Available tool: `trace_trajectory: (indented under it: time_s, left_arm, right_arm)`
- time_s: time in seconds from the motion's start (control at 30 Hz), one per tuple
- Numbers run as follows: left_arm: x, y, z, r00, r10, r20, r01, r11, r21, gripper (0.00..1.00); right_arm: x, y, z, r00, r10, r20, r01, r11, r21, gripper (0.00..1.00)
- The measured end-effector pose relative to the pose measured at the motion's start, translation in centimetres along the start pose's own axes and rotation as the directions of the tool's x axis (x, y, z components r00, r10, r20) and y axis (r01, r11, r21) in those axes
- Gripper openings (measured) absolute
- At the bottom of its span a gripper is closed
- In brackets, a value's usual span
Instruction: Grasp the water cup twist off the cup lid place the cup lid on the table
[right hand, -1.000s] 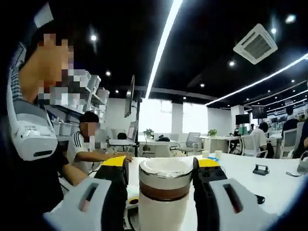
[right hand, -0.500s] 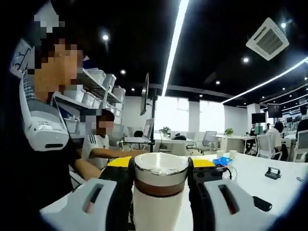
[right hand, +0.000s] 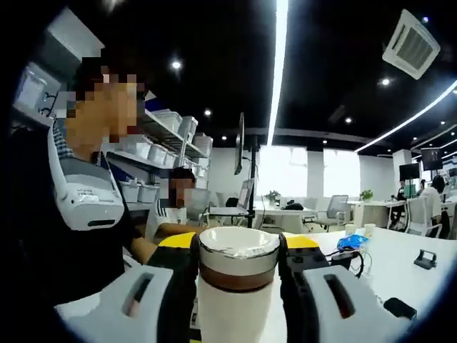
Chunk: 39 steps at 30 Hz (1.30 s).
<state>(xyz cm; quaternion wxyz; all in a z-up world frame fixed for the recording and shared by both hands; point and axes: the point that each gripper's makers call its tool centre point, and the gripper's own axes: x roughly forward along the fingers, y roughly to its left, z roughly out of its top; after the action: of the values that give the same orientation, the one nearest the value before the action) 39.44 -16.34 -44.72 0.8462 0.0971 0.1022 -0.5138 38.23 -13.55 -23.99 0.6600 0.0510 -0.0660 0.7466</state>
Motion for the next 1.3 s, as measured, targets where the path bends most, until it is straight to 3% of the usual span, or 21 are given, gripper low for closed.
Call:
trace_trajectory:
  time_s: [0.13, 0.33, 0.53, 0.73, 1.0, 1.13, 1.2, 1.3]
  left_arm:
    - [0.0, 0.0, 0.0, 1.000, 0.000, 0.000, 0.000, 1.000, 0.000, 0.48]
    - [0.1, -0.1, 0.1, 1.000, -0.001, 0.001, 0.001, 1.000, 0.000, 0.48]
    - [0.2, -0.1, 0.2, 1.000, 0.000, 0.000, 0.000, 1.000, 0.000, 0.48]
    - [0.2, 0.0, 0.2, 1.000, 0.000, 0.000, 0.000, 1.000, 0.000, 0.48]
    - [0.2, 0.1, 0.2, 1.000, 0.000, 0.001, 0.000, 1.000, 0.000, 0.48]
    - [0.2, 0.1, 0.2, 1.000, -0.001, 0.001, 0.001, 1.000, -0.001, 0.48]
    - [0.2, 0.1, 0.2, 1.000, -0.001, 0.000, 0.001, 1.000, -0.002, 0.48]
    - [0.2, 0.1, 0.2, 1.000, -0.001, 0.000, 0.001, 1.000, -0.002, 0.48]
  right_arm:
    - [-0.6, -0.6, 0.7, 0.991, -0.121, 0.058, 0.120, 0.993, 0.009, 0.64]
    - [-1.0, -0.3, 2.1, 0.957, -0.265, 0.122, 0.269, 0.963, -0.023, 0.63]
    - [-0.5, -0.3, 1.7, 0.935, -0.347, 0.073, 0.352, 0.934, -0.060, 0.61]
    - [-0.1, -1.4, -0.6, 0.922, -0.387, -0.021, 0.384, 0.919, -0.093, 0.52]
    - [-0.2, -1.1, -0.6, 0.941, -0.339, -0.007, 0.337, 0.937, -0.096, 0.48]
    - [0.0, -0.8, -0.6, 0.963, -0.268, -0.013, 0.266, 0.959, -0.099, 0.47]
    - [0.2, -0.4, -0.7, 0.983, -0.184, -0.015, 0.181, 0.978, -0.101, 0.47]
    - [0.3, -0.2, -0.7, 0.995, -0.094, -0.020, 0.092, 0.992, -0.083, 0.47]
